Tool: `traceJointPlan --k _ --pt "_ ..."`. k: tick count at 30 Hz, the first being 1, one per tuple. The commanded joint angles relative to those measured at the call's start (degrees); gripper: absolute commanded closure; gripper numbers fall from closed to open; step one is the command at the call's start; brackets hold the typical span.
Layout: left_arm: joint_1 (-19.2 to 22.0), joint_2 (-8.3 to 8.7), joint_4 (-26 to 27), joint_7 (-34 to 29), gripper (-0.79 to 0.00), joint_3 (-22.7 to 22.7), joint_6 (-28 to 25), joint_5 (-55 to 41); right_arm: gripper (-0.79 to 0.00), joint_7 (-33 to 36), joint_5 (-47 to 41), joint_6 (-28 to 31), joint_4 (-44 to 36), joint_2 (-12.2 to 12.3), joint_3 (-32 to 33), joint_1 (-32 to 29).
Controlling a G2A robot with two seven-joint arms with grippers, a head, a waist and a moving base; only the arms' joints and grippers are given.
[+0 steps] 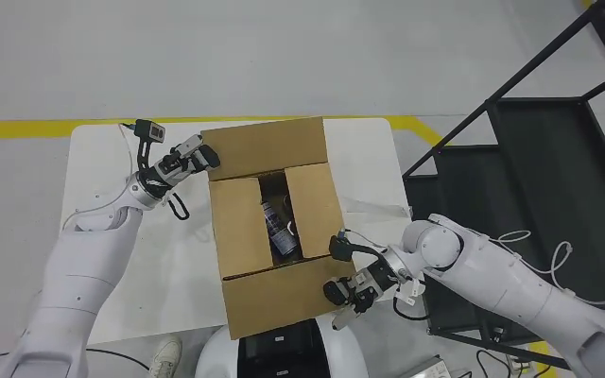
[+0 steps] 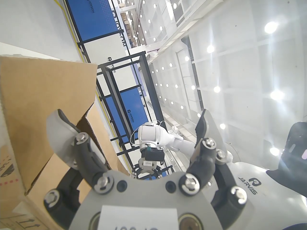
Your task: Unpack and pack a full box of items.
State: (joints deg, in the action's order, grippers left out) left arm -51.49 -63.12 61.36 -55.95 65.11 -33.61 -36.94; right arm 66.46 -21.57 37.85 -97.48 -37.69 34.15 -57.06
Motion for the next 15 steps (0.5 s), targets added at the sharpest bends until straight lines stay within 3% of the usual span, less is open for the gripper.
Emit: traceJointPlan --k 1,15 --pt "0.0 0.00 0.0 0.0 -0.785 0.0 0.0 0.0 -0.785 0.0 0.0 0.0 0.0 0.0 0.0 0.0" --pt "0.0 0.00 0.0 0.0 -0.785 0.0 0.0 0.0 -0.785 -0.7 1.0 0.7 -1.6 -0.1 0.2 -0.5"
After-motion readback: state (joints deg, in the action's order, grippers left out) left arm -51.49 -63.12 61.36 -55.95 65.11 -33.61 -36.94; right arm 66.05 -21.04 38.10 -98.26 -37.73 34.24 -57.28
